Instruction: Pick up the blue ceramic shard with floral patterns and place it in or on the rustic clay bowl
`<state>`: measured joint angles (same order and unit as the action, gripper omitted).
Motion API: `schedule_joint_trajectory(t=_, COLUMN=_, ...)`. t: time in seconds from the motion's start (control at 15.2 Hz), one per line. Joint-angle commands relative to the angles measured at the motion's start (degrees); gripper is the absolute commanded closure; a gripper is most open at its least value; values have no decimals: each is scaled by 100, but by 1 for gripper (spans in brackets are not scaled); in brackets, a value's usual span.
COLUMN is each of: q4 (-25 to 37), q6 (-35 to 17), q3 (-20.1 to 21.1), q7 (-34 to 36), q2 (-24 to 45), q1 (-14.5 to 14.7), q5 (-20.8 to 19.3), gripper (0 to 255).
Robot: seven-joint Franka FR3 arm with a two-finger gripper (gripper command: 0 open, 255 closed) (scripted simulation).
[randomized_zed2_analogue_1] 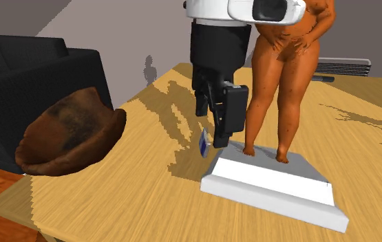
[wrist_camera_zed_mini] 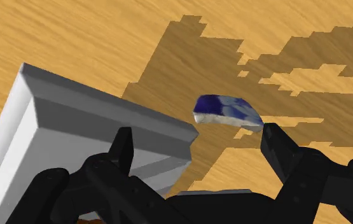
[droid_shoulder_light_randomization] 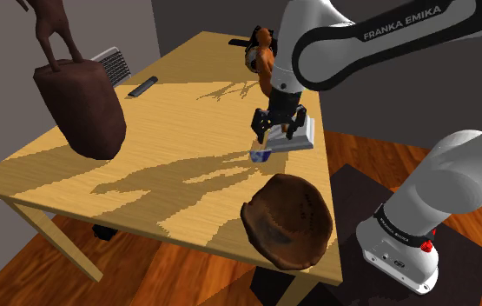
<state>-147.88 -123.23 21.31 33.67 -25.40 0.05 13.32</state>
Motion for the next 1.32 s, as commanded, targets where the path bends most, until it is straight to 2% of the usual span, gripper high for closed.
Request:
schedule_joint_trajectory(t=0.0, q4=55, q6=-393, q3=221, q7=398, q2=424, q1=-15, q5=82, gripper=0)
schedule_joint_trajectory(t=0.59, q4=-193, q6=-1205, q3=284, q7=588, q2=996, q1=76, q5=3, gripper=0)
schedule_joint_trajectory(t=0.66, q4=-122, q6=-3431, q3=333, q7=569, q2=1039, q1=41, q5=-37, gripper=0)
schedule_joint_trajectory(t=0.73, q4=-122, q6=-3431, q3=329, q7=571, q2=1039, q1=45, q5=-40, gripper=0)
schedule_joint_trajectory(t=0.92, q4=465, q6=-1366, q3=450, q7=950, q2=1014, q1=-117, q5=-435, gripper=0)
schedule_joint_trajectory(t=1.12, q4=1208, q6=571, q3=529, q7=1239, q2=1304, q1=-173, q5=-721, gripper=0)
schedule_joint_trajectory(t=1.19, q4=1303, q6=792, q3=537, q7=1272, q2=1356, q1=-175, q5=-751, gripper=0)
schedule_joint_trajectory(t=1.25, q4=1245, q6=711, q3=545, q7=1279, q2=1382, q1=-174, q5=-756, gripper=0)
